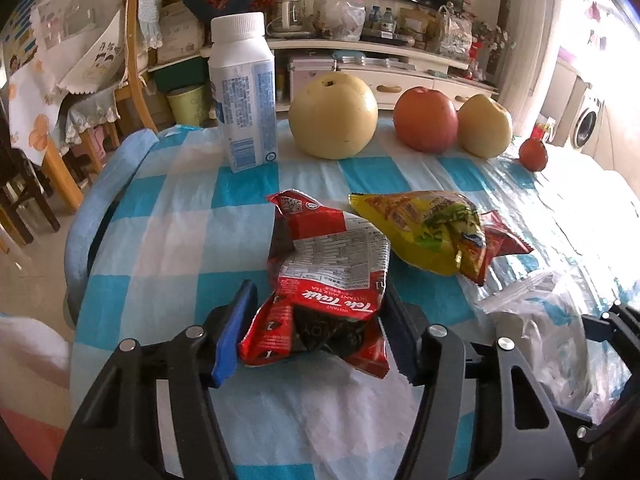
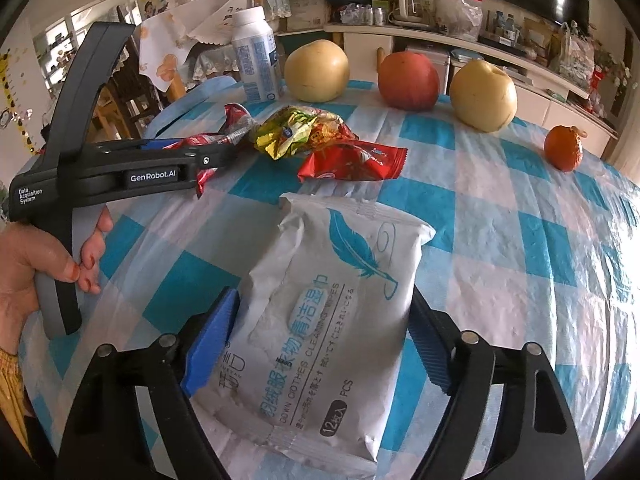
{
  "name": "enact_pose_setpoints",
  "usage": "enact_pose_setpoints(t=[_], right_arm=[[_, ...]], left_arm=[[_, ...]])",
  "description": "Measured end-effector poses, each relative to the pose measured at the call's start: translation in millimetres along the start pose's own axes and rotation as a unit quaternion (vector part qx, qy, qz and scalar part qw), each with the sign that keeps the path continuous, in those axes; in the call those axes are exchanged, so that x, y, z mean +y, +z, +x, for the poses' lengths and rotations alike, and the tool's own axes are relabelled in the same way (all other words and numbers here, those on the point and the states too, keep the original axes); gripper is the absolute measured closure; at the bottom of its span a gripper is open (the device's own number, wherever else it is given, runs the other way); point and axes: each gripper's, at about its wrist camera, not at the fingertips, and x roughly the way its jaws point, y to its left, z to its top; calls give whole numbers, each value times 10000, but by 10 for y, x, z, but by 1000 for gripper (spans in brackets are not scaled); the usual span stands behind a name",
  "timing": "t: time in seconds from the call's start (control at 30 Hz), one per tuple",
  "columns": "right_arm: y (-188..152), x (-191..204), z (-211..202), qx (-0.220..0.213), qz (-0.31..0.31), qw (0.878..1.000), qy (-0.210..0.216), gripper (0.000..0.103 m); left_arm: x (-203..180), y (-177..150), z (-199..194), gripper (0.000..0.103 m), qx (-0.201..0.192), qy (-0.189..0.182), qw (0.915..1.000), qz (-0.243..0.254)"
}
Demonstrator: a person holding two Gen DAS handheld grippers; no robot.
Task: Collect trash
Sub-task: 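Lift the red wrapper with the left tool while the right tool lifts the wipes pack toward the bucket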
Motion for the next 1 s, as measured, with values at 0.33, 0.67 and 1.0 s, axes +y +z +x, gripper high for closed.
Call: enact_pose_setpoints(t=[0.33, 0.67, 1.0], right_arm=[[-102, -108, -131, 6, 16, 9999, 106, 23], [-140, -107, -247, -96, 2, 9997, 210, 23], [-187, -24, -285, -104, -108, 9995, 263, 23]], left_arm=[[30, -200, -275, 43, -56, -26, 9999, -90], [-254, -425, -526, 45, -176, -137, 9997, -99], [-496, -736, -853, 46, -273, -381, 9987, -189]])
